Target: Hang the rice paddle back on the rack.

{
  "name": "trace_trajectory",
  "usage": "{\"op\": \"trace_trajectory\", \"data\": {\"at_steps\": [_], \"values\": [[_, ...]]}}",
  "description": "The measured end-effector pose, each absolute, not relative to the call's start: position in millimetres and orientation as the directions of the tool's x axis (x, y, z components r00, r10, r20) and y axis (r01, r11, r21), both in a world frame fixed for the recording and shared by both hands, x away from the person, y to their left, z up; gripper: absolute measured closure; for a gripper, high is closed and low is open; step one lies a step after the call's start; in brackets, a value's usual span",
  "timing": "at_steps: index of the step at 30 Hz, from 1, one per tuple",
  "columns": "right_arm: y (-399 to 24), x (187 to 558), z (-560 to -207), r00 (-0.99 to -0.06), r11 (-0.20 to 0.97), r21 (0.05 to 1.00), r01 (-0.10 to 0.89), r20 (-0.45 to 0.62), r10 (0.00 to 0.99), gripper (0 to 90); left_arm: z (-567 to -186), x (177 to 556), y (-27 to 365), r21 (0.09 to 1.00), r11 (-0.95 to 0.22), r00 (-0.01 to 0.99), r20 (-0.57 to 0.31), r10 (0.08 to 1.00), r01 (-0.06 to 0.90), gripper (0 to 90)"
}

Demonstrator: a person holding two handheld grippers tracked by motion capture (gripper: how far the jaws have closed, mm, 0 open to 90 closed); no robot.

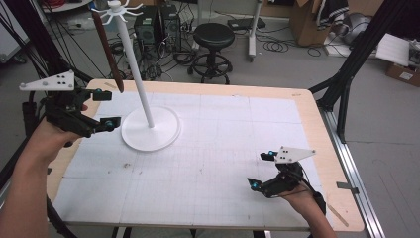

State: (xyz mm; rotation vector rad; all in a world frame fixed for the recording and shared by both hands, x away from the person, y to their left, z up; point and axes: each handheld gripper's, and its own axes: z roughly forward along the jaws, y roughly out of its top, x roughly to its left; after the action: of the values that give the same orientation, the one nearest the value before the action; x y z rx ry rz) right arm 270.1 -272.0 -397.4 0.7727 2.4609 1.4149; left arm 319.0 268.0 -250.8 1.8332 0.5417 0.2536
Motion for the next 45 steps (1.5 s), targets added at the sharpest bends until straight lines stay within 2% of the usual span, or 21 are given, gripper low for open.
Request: {"op": "trace_trajectory", "data": {"at_steps": [8, 25, 45], "values": [[-272.0, 270.0, -396.8, -0.844, 0.402, 0.852, 0.337, 0.084, 0.530, 0.6, -280.0, 312.6, 264.5, 0.931, -0.250, 0.870, -0.119, 0.479, 0.265, 1.7], [-272.4, 269.0, -395.1, -0.839, 0.386, 0.859, 0.337, 0.088, 0.537, 0.5, -325.7, 292.6, 258.1, 0.922, -0.280, 0.868, -0.105, 0.485, 0.268, 1.7], [-272.5, 267.0, -395.7, -0.838, 0.380, 0.868, 0.320, 0.072, 0.541, 0.5, -355.5, 286.1, 245.8, 0.890, -0.347, 0.868, -0.098, 0.487, 0.296, 1.7]]}}
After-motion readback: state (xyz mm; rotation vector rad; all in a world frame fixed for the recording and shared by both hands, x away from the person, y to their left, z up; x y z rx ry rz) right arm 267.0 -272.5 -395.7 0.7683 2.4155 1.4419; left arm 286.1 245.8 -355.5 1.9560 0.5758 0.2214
